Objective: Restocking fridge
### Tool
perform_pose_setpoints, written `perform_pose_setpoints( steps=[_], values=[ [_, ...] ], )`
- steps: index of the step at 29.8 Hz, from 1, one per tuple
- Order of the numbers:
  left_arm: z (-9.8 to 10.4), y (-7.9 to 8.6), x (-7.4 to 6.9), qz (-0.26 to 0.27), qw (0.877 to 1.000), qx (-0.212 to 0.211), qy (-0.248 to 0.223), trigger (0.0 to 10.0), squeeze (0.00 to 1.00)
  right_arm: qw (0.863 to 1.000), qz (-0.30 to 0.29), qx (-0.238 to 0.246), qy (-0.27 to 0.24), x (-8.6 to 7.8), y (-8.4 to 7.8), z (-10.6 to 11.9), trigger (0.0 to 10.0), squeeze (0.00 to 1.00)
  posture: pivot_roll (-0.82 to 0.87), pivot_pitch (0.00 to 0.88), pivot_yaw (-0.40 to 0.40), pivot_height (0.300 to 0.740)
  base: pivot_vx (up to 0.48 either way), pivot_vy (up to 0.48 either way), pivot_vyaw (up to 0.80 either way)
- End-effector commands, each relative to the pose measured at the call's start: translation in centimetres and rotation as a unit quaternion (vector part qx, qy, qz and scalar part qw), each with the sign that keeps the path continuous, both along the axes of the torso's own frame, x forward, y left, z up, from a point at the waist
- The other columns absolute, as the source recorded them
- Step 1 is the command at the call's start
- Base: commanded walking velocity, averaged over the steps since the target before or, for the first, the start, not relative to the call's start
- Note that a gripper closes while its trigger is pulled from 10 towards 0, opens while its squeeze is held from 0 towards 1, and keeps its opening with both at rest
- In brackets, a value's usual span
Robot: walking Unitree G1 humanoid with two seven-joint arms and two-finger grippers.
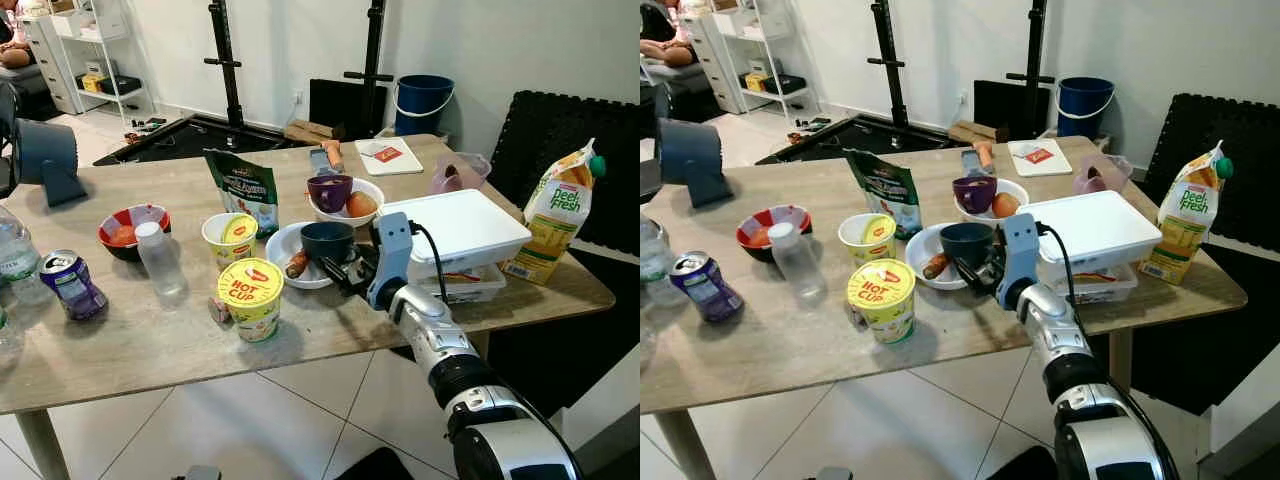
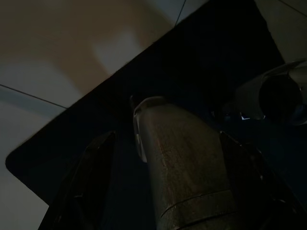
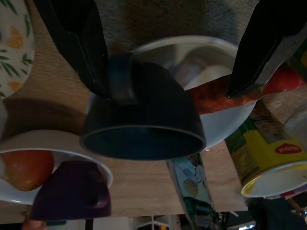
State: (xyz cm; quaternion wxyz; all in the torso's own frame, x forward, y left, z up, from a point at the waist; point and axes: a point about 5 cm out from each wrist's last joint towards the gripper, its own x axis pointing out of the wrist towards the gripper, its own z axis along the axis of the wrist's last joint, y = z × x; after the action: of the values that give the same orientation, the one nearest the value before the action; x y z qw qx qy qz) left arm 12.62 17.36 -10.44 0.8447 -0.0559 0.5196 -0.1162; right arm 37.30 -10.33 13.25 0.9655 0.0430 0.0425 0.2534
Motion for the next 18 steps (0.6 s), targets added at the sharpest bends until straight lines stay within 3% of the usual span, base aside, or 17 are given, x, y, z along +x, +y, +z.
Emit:
perform_pose_setpoints(
  steps=[1, 12, 13, 18],
  values=[
    [-0.51, -0.18, -1.58, -0.004, 1.000, -0.003, 0.030, 10.0, 0.00, 1.000, -0.001, -0.002, 0.002, 0.02, 0.24, -0.19, 10.0, 0.00, -0.02, 0.072, -0.015, 0.740, 0.000, 0.000, 0.00],
    [-0.46, -0.21, -1.39, -0.008, 1.000, -0.004, 0.026, 10.0, 0.00, 1.000, -0.011, 0.027, -0.006, 0.11, 0.26, 0.15, 10.0, 0.00, -0.03, 0.070, -0.014, 0.740, 0.000, 0.000, 0.00],
    [-0.46, -0.22, -1.42, -0.009, 1.000, -0.004, 0.027, 10.0, 0.00, 0.999, -0.012, 0.032, -0.007, 0.11, 0.28, 0.18, 4.8, 0.00, -0.03, 0.073, -0.013, 0.740, 0.000, 0.000, 0.00],
    [-0.46, -0.21, -1.44, -0.009, 1.000, -0.004, 0.027, 10.0, 0.00, 0.999, -0.013, 0.038, -0.009, 0.14, 0.32, 0.28, 4.4, 0.00, -0.03, 0.074, -0.012, 0.740, 0.000, 0.000, 0.00]
  ],
)
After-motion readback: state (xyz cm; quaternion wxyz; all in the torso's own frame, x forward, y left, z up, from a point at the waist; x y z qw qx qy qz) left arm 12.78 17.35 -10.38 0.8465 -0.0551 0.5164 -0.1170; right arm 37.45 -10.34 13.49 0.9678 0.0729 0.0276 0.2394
